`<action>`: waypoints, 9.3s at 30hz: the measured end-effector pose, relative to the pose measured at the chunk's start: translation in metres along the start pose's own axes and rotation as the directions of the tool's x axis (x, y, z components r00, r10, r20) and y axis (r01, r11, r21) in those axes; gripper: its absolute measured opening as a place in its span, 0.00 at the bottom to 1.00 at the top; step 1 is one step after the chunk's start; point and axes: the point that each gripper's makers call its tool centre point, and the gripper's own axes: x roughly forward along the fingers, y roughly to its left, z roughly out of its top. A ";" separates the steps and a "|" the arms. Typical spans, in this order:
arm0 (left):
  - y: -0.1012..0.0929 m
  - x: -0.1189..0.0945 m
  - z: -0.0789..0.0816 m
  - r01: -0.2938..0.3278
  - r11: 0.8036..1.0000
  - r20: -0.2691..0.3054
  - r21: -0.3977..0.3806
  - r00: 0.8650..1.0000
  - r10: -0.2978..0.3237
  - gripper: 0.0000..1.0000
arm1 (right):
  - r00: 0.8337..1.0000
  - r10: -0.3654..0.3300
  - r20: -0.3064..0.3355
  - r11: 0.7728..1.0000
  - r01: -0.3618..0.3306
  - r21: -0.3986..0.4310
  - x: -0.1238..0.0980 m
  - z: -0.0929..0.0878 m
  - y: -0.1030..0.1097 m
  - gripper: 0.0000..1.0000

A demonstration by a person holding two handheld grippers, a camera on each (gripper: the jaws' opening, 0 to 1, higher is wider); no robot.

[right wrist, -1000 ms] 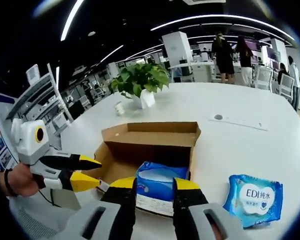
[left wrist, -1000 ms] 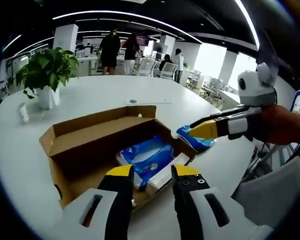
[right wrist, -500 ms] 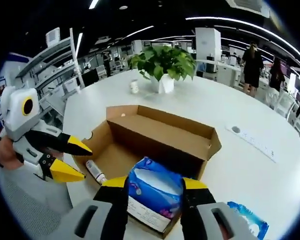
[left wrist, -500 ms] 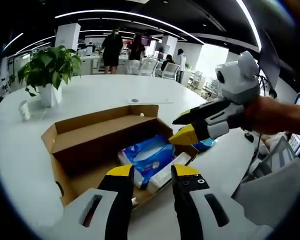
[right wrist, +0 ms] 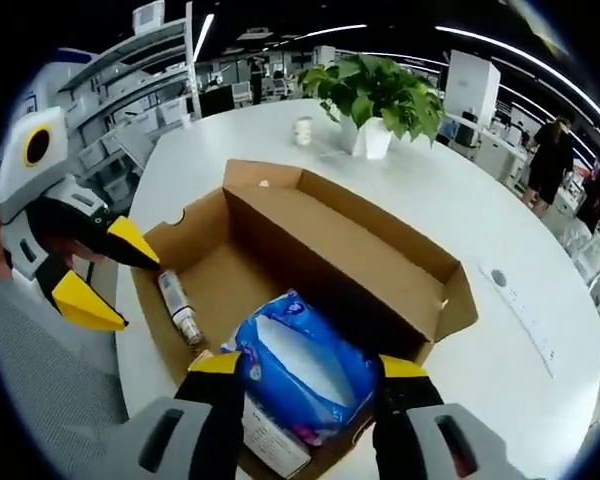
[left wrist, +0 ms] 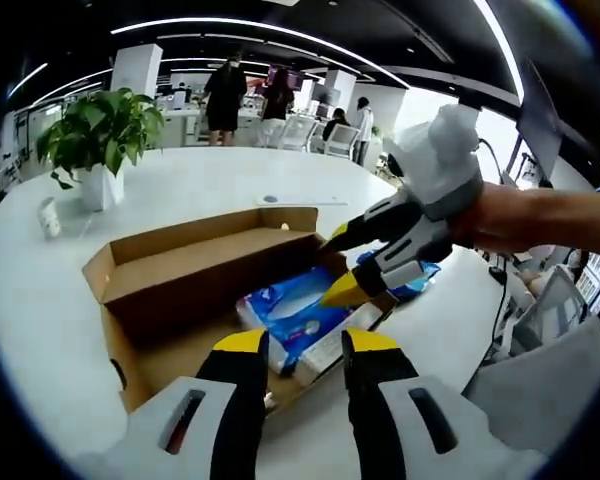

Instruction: Operate the shoe box by opening the lid, removing the specified soft item, and placing it in the target area until the item is outside and the box remains undamaged.

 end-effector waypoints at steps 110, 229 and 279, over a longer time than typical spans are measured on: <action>0.006 -0.001 -0.016 0.003 0.998 -0.040 -0.064 0.999 -0.006 0.26 | 0.989 0.099 -0.113 0.994 -0.104 -0.039 0.053 -0.011 0.007 0.07; -0.007 -0.002 -0.013 0.019 1.000 -0.035 -0.009 0.999 -0.020 0.30 | 0.998 0.034 -0.055 0.974 -0.045 -0.222 0.008 0.050 0.025 0.35; -0.027 0.001 -0.019 0.074 0.996 -0.055 0.050 0.996 -0.071 0.30 | 0.984 -0.138 -0.110 0.983 0.122 -0.138 -0.098 -0.062 -0.018 0.35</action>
